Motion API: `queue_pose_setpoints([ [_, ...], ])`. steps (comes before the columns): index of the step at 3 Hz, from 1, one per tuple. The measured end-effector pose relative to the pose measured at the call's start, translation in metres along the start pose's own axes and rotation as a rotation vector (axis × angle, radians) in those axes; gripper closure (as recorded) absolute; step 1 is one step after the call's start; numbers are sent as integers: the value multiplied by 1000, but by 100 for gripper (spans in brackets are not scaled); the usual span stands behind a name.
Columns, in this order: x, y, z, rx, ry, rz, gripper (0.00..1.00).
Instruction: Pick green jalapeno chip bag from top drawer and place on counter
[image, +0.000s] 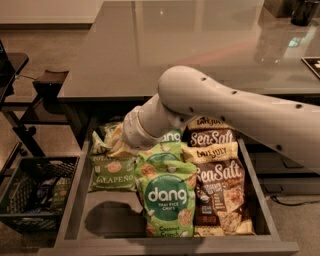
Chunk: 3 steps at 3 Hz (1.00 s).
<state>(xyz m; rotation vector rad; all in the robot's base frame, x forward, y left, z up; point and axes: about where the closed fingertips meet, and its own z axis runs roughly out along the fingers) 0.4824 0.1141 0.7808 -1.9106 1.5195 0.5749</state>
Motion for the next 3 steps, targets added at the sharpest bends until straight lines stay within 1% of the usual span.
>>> queue_pose_setpoints([
  [1,-33,6,-76,100,-4,-49,100],
  [2,-42,0,-146,217,-51,-67,100],
  [3,-42,0,-146,217,-51,-67,100],
])
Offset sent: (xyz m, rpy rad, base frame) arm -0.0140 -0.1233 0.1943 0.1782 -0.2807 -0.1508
